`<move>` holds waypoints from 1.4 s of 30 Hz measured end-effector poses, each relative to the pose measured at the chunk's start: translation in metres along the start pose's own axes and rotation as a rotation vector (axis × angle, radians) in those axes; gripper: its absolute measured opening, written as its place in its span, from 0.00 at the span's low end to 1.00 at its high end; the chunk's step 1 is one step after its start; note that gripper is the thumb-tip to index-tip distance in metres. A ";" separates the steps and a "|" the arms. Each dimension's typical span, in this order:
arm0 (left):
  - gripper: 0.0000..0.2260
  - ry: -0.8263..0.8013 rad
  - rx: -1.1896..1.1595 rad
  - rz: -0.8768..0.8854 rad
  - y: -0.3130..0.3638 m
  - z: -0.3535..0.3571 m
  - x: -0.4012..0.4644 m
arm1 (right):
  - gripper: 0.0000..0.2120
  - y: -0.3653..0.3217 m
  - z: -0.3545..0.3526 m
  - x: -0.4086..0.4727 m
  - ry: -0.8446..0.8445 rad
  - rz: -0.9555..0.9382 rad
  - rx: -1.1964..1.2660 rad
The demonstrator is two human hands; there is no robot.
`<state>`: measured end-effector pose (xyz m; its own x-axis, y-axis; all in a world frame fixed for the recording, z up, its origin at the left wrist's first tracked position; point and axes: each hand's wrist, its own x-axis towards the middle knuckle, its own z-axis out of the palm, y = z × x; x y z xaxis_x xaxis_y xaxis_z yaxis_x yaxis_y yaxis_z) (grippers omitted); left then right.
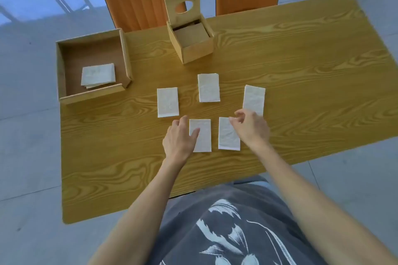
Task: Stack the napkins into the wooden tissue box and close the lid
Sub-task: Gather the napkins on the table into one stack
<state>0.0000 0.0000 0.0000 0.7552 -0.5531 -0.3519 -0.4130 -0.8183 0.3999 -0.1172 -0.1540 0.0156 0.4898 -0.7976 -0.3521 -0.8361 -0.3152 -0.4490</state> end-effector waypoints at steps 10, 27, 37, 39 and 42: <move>0.28 0.020 -0.003 -0.183 0.002 0.020 -0.002 | 0.31 0.007 0.018 -0.011 0.004 0.256 -0.102; 0.13 -0.063 -0.491 -0.340 -0.014 0.012 0.006 | 0.12 0.016 0.031 -0.013 0.025 0.187 0.220; 0.12 -0.124 -0.747 -0.414 -0.029 0.015 0.013 | 0.12 -0.013 0.040 -0.012 -0.267 0.196 0.834; 0.13 -0.131 -0.770 -0.411 -0.030 0.015 0.014 | 0.14 -0.016 0.051 -0.011 -0.307 0.210 0.817; 0.12 -0.143 -0.794 -0.406 -0.031 0.016 0.013 | 0.17 -0.018 0.064 -0.009 -0.298 0.213 0.723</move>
<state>0.0148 0.0152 -0.0304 0.6735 -0.3031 -0.6742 0.3849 -0.6349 0.6699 -0.0907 -0.1081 -0.0259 0.4686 -0.6003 -0.6481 -0.6019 0.3200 -0.7316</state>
